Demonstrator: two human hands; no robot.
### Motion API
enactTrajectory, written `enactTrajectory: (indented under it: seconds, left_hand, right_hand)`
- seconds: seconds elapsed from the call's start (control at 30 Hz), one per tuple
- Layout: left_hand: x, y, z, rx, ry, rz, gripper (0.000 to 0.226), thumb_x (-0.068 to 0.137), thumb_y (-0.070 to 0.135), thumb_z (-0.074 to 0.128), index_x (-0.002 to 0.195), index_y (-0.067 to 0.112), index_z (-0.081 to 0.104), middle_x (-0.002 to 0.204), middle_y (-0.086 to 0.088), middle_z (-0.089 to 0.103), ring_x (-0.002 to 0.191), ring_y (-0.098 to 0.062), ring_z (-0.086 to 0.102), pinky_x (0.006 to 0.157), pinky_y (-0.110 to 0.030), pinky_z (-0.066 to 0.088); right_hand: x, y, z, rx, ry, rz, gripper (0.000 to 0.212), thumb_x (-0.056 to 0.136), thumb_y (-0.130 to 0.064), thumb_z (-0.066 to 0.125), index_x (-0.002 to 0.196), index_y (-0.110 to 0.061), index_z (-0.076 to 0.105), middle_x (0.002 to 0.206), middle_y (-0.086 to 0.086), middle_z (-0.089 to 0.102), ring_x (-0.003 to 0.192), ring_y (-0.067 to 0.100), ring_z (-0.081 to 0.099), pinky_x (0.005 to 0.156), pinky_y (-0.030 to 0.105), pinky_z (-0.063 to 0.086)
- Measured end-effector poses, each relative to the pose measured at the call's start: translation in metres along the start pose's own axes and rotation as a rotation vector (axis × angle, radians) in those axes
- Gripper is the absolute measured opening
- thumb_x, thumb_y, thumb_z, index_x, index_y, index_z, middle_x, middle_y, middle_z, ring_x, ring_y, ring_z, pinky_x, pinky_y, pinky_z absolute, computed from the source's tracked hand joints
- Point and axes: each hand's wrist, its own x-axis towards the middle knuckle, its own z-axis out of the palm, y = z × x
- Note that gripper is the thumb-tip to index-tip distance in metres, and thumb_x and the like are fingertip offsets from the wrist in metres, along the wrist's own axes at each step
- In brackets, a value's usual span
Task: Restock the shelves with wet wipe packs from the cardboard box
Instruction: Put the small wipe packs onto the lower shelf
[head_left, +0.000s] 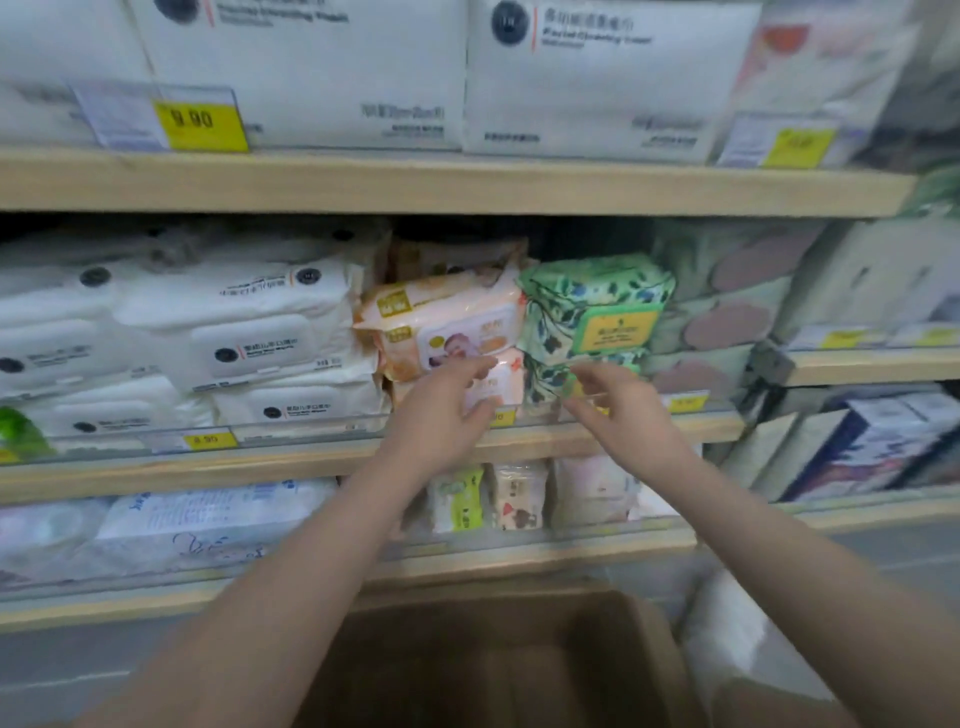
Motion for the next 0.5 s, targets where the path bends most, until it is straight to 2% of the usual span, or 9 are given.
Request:
enactTrajectory:
  seconds: [0.1,0.17,0.27,0.33,0.37,0.43,0.5]
  left_hand:
    - [0.04,0.016,-0.018,0.238,0.204,0.198,0.038,0.085,0.028,0.061,0.122,0.02,0.058,0.119,0.0,0.059,0.113,-0.021,0.05,0.094,-0.036,0.038]
    - [0.068,0.019,-0.027,0.392,0.211,0.188,0.047,0.083,0.037,0.062,0.127,0.023,0.053,0.124,-0.003,0.054,0.116,-0.025,0.045,0.094,-0.039,0.033]
    - [0.099,0.006,-0.031,0.566,0.053,0.013,0.067,0.078,0.056,0.06,0.137,0.033,0.039,0.135,-0.007,0.047,0.121,-0.031,0.043,0.094,-0.038,0.035]
    - [0.103,-0.007,-0.025,0.635,0.024,-0.033,0.074,0.074,0.069,0.055,0.139,0.041,0.033,0.135,-0.007,0.048,0.119,-0.031,0.046,0.093,-0.037,0.036]
    - [0.104,-0.012,-0.023,0.656,0.042,-0.026,0.075,0.073,0.072,0.053,0.138,0.043,0.032,0.134,-0.006,0.049,0.118,-0.03,0.047,0.093,-0.037,0.036]
    - [0.106,-0.016,-0.021,0.663,0.083,-0.008,0.073,0.073,0.071,0.051,0.137,0.044,0.033,0.132,-0.006,0.051,0.116,-0.03,0.048,0.093,-0.038,0.036]
    - [0.106,-0.015,-0.022,0.647,0.102,-0.013,0.069,0.075,0.068,0.051,0.136,0.043,0.035,0.131,-0.006,0.052,0.116,-0.03,0.049,0.093,-0.039,0.035]
  right_hand:
    - [0.025,-0.005,-0.027,-0.201,0.194,-0.203,0.044,0.085,-0.022,0.067,0.124,-0.008,0.054,0.119,0.011,0.055,0.111,0.028,0.05,0.092,0.03,0.037]
    - [0.048,-0.01,-0.036,-0.374,0.279,-0.28,0.055,0.08,-0.031,0.071,0.128,-0.012,0.051,0.127,0.01,0.052,0.116,0.031,0.047,0.095,0.038,0.035]
    - [0.082,-0.015,-0.039,-0.613,0.178,-0.295,0.075,0.077,-0.052,0.066,0.141,-0.022,0.038,0.144,0.007,0.042,0.133,0.032,0.035,0.106,0.049,0.026]
    - [0.099,-0.012,-0.035,-0.685,0.081,-0.284,0.076,0.08,-0.06,0.056,0.144,-0.027,0.033,0.146,0.008,0.04,0.135,0.032,0.033,0.11,0.054,0.02]
    - [0.103,-0.01,-0.031,-0.68,0.083,-0.284,0.071,0.081,-0.062,0.049,0.141,-0.027,0.037,0.139,0.01,0.047,0.129,0.033,0.041,0.108,0.055,0.026]
    - [0.107,-0.007,-0.023,-0.66,0.179,-0.277,0.061,0.081,-0.06,0.039,0.127,-0.022,0.053,0.112,0.014,0.061,0.103,0.037,0.057,0.092,0.053,0.043]
    - [0.11,-0.009,-0.015,-0.668,0.289,-0.24,0.05,0.078,-0.051,0.043,0.112,-0.018,0.061,0.094,0.015,0.062,0.083,0.036,0.06,0.077,0.051,0.049]
